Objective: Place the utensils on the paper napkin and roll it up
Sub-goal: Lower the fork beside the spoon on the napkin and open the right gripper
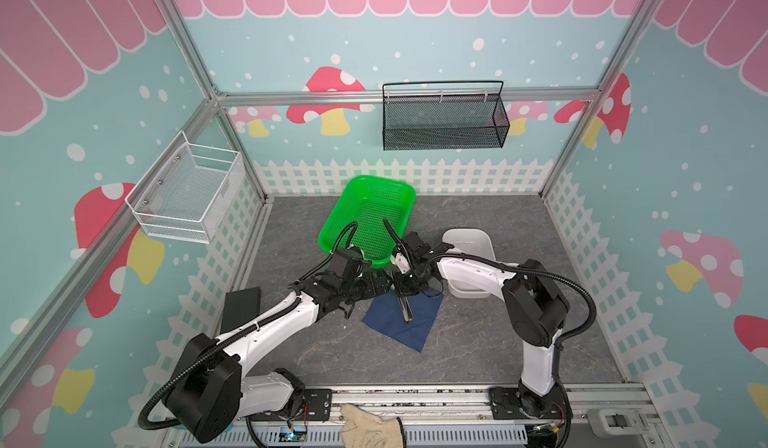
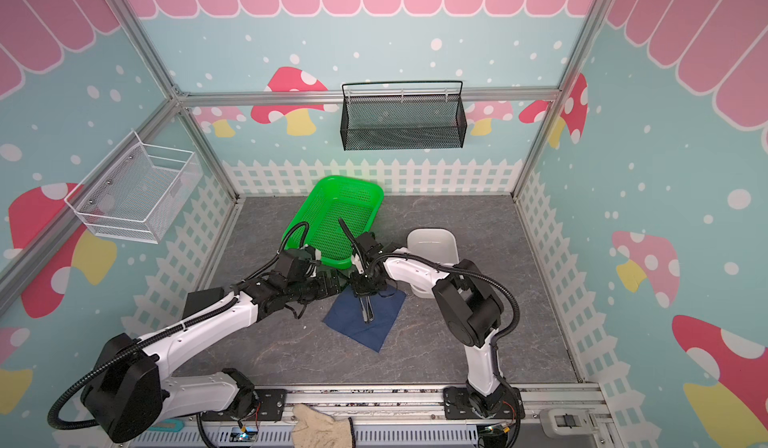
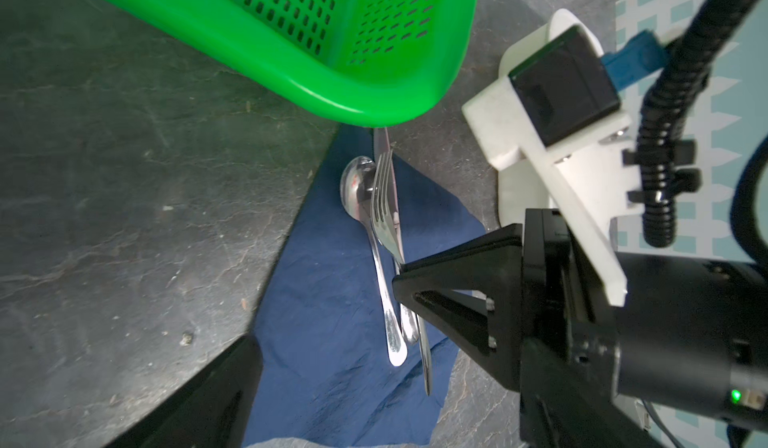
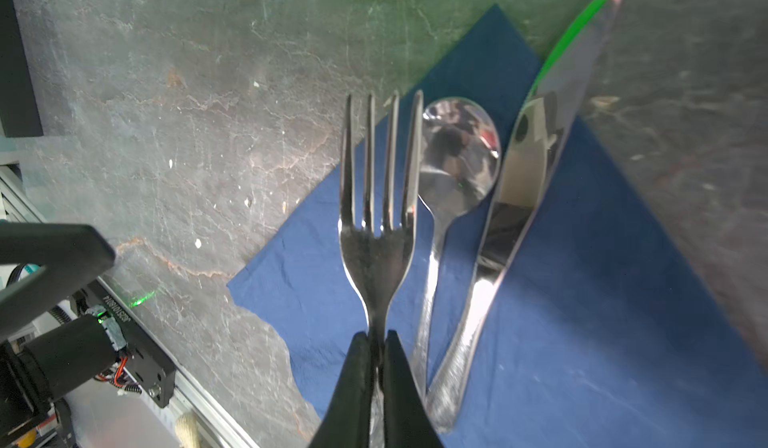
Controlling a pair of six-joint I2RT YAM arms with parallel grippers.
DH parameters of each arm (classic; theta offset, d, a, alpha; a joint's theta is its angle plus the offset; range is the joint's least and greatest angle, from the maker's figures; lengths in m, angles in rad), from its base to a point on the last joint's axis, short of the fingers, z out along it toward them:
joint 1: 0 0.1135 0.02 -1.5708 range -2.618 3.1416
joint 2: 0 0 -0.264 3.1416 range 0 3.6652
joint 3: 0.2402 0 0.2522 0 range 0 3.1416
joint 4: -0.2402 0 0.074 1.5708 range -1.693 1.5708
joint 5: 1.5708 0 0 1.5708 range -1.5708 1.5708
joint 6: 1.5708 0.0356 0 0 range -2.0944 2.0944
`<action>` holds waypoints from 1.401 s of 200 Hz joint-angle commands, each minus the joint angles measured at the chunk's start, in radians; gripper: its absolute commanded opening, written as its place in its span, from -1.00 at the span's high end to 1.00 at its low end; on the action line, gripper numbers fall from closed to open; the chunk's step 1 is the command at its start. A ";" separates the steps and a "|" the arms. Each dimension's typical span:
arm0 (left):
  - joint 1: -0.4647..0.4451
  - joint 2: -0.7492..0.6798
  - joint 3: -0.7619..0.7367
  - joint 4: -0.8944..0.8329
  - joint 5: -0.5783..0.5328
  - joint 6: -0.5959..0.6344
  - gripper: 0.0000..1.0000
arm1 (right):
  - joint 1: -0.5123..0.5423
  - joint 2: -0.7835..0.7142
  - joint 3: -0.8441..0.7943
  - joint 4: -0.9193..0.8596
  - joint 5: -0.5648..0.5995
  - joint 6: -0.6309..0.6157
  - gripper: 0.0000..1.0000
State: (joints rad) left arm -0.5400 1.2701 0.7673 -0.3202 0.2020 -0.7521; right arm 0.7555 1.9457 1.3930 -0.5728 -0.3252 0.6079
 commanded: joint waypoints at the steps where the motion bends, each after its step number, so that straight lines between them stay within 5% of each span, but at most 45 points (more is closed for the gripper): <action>1: 0.003 -0.027 0.001 0.033 0.008 0.000 -0.98 | 0.022 0.037 -0.011 0.039 -0.007 0.039 0.83; 102: 0.015 -0.025 -0.016 0.036 0.006 0.001 -0.98 | 0.039 0.095 -0.011 0.076 -0.024 0.043 0.81; 280: 0.025 0.021 0.003 0.041 0.033 0.006 -0.98 | 0.039 0.088 0.014 -0.001 0.110 0.049 0.80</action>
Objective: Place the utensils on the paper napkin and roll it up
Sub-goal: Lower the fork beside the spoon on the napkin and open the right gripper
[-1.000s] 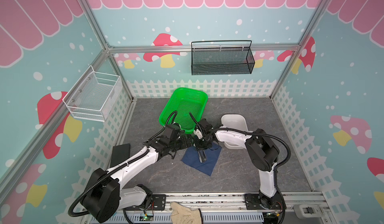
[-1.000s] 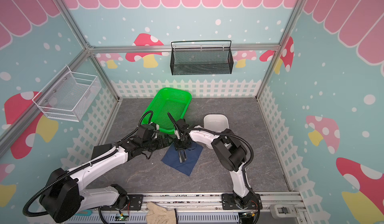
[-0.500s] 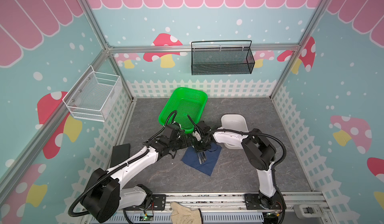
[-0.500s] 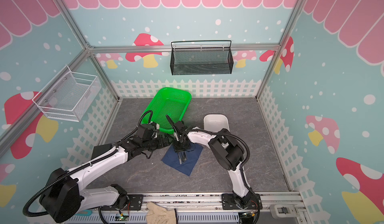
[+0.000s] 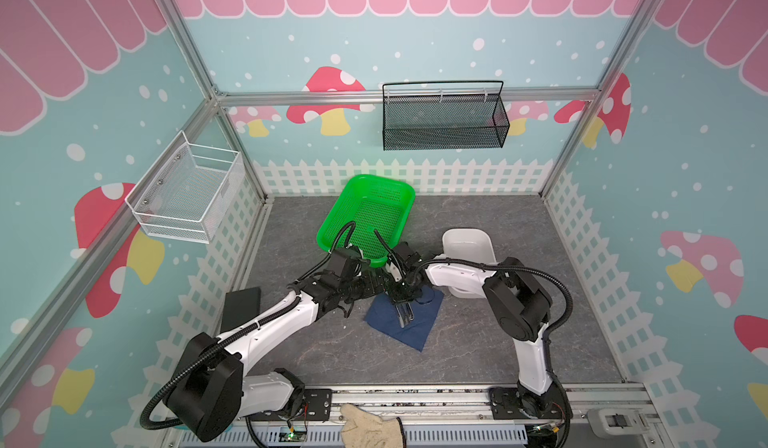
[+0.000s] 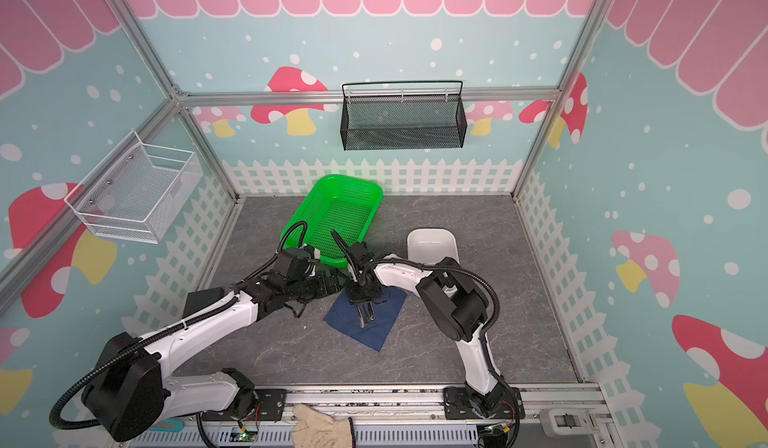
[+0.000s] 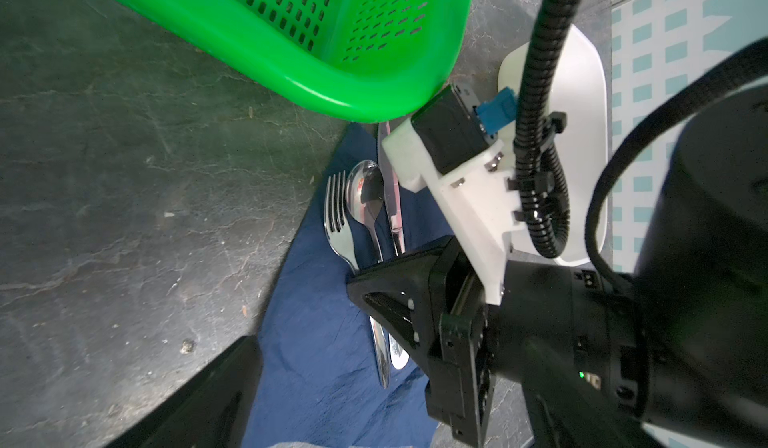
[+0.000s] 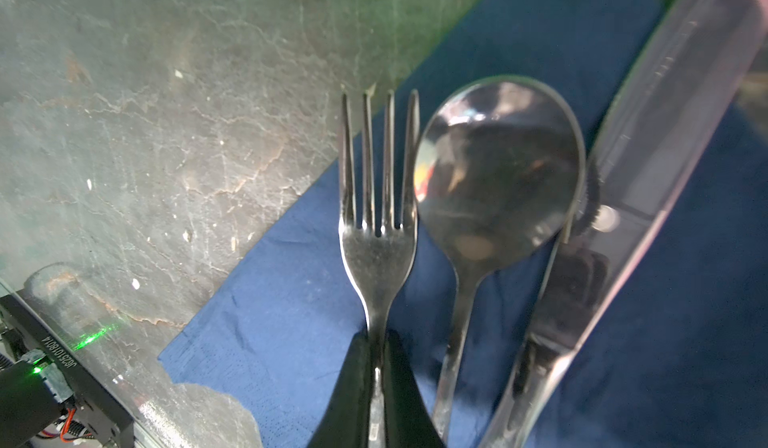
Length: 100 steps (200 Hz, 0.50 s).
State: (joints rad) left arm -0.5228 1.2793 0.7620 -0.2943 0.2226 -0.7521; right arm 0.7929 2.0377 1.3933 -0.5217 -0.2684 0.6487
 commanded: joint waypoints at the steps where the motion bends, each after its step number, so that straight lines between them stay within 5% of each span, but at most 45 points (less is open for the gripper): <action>1: 0.007 0.012 0.008 0.014 0.011 0.007 -0.98 | 0.001 -0.004 0.013 -0.053 0.054 0.008 0.80; 100: 0.009 0.017 0.011 0.016 0.014 0.005 -0.98 | -0.004 -0.039 0.002 -0.049 0.085 0.026 0.81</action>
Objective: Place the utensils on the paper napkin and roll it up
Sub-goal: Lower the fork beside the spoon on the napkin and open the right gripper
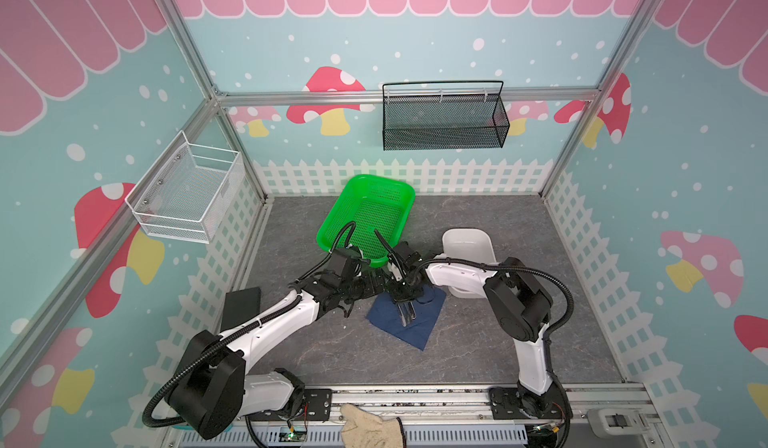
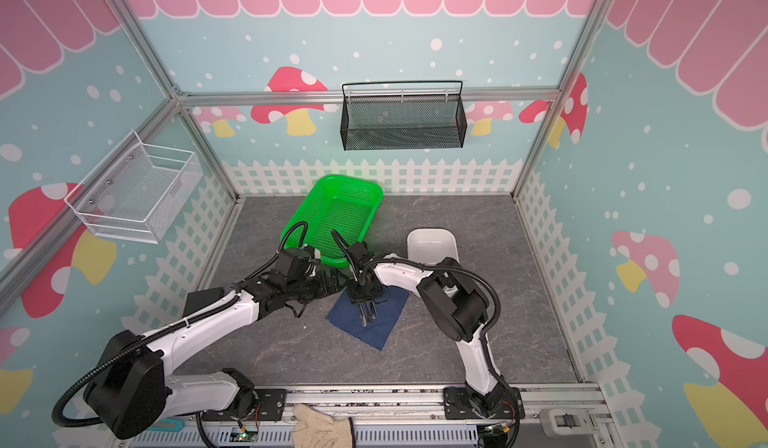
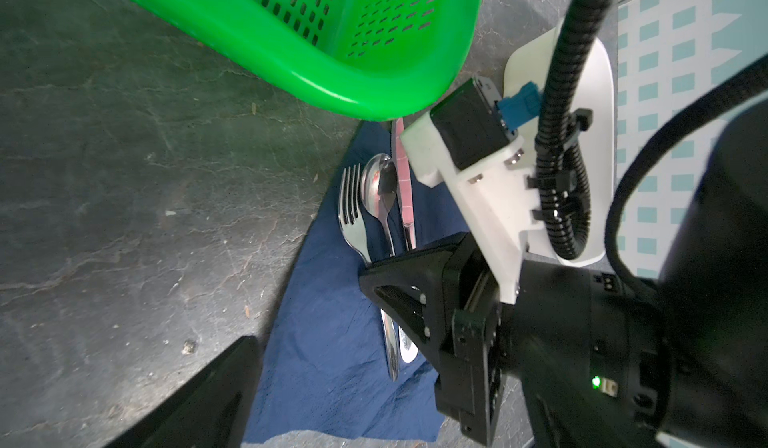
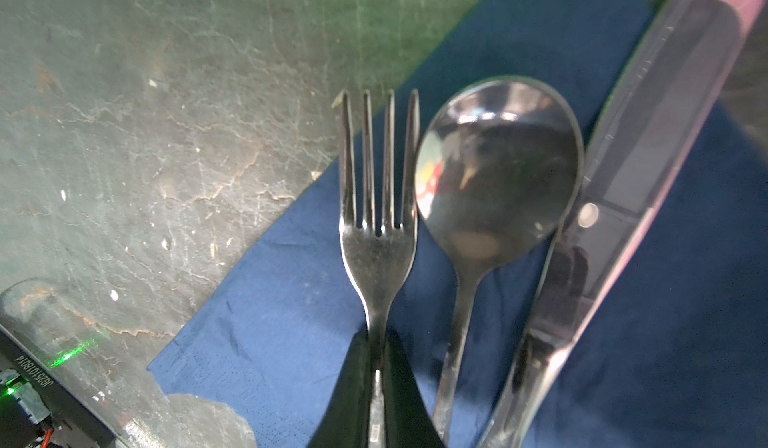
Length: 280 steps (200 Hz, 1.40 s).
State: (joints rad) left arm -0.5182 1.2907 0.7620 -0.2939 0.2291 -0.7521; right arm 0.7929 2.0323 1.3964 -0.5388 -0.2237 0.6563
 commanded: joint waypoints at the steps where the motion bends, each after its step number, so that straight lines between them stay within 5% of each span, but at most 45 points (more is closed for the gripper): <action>1: 0.004 0.005 0.011 0.016 0.007 0.004 -0.98 | -0.004 -0.034 -0.001 -0.031 0.041 0.019 0.81; 131: 0.004 0.005 0.008 0.019 0.012 0.003 -0.98 | -0.014 -0.032 -0.025 -0.030 0.064 0.035 0.81; 280: 0.005 -0.010 0.010 0.020 0.026 -0.003 -0.98 | -0.014 -0.165 -0.058 -0.020 0.063 0.054 0.57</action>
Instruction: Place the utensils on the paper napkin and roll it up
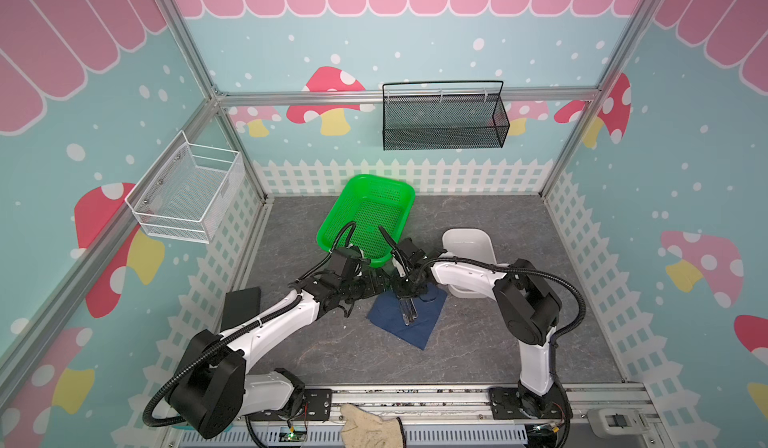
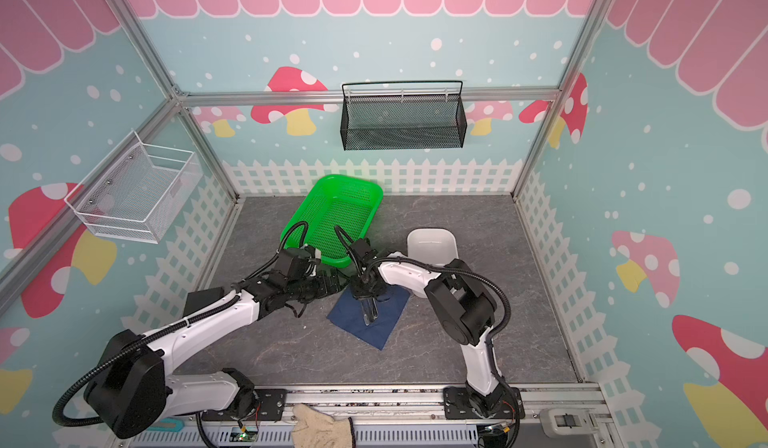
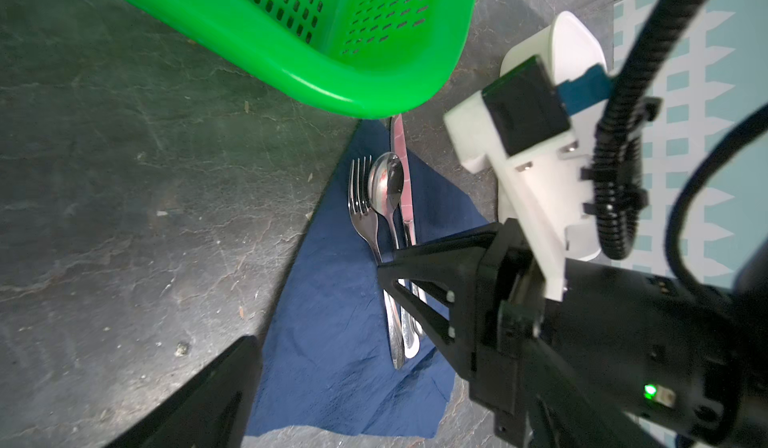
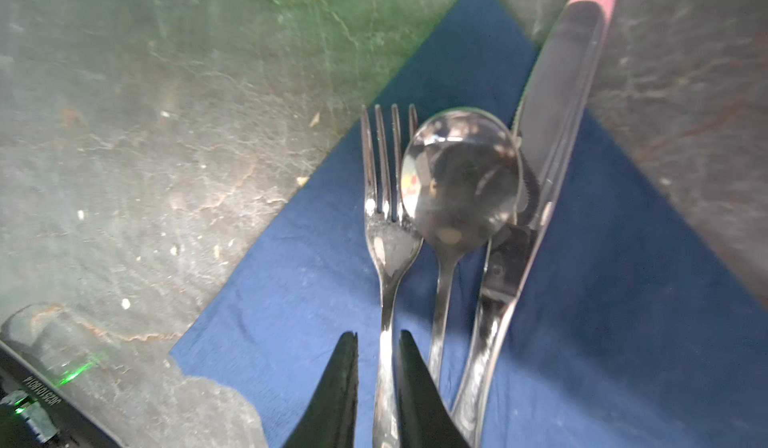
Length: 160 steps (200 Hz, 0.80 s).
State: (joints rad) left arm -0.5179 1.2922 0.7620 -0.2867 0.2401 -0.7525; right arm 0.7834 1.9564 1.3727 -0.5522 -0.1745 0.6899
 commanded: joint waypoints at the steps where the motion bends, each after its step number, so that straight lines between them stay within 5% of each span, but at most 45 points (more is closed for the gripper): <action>1: 0.004 -0.011 0.010 0.013 0.016 -0.002 -0.98 | -0.005 -0.091 -0.037 -0.006 0.015 0.021 0.57; 92: -0.038 -0.080 -0.034 0.012 0.032 0.000 -0.91 | -0.010 -0.623 -0.509 0.240 0.323 0.148 0.60; 160: -0.183 -0.154 -0.160 0.066 -0.049 -0.093 -0.84 | -0.016 -0.818 -0.822 0.453 -0.011 0.192 0.54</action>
State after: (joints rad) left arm -0.6708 1.1664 0.6403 -0.2546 0.2344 -0.7872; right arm 0.7696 1.1740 0.6010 -0.1944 -0.0685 0.8219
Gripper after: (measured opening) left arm 0.922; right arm 0.220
